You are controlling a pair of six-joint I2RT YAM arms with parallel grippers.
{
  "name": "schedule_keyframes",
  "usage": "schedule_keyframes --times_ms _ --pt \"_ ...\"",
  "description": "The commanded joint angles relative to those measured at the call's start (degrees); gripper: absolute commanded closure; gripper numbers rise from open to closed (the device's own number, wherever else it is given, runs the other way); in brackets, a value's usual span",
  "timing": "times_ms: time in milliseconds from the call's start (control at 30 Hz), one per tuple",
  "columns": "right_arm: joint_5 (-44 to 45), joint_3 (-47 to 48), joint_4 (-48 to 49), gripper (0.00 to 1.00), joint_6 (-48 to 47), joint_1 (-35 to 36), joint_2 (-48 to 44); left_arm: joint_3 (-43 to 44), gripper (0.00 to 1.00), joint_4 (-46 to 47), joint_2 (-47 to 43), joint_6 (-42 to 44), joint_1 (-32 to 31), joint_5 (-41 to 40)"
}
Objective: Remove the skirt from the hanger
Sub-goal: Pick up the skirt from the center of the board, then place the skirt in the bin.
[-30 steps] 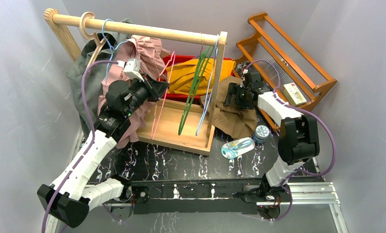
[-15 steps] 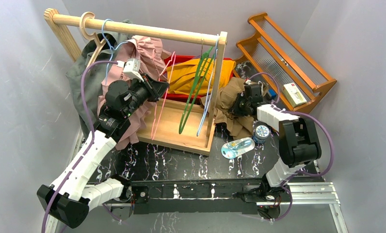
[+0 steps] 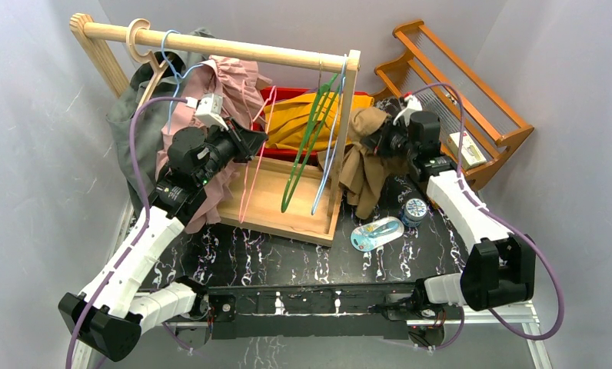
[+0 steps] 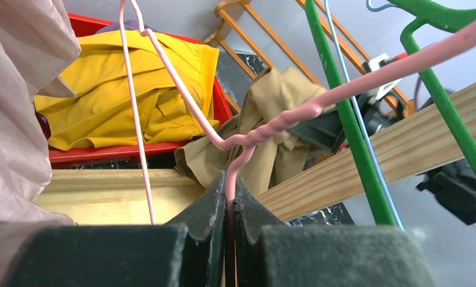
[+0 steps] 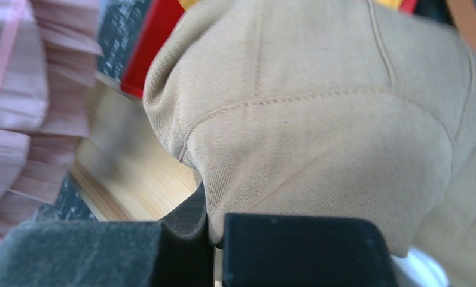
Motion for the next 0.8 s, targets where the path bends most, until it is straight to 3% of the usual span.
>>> schedule_keyframes --times_ms 0,367,533,667,767 --pt "-2.1 12.1 6.9 1.00 0.7 0.2 -1.9 2.8 1.00 0.5 -0.9 0.5 0.3 -0.1" --pt "-2.4 35.6 20.9 1.00 15.1 0.1 13.4 2.4 1.00 1.0 -1.5 -0.7 0.3 0.4" --pt "-2.1 41.4 29.2 1.00 24.1 0.2 21.3 1.9 1.00 1.5 -1.8 -1.5 0.3 0.8" --pt "-3.0 46.6 31.8 1.00 29.4 0.7 29.6 1.7 1.00 1.4 -2.1 -1.1 0.3 0.6" --pt "-2.1 54.2 28.3 1.00 27.3 2.5 34.6 1.7 1.00 1.4 -2.1 -1.0 0.3 0.6"
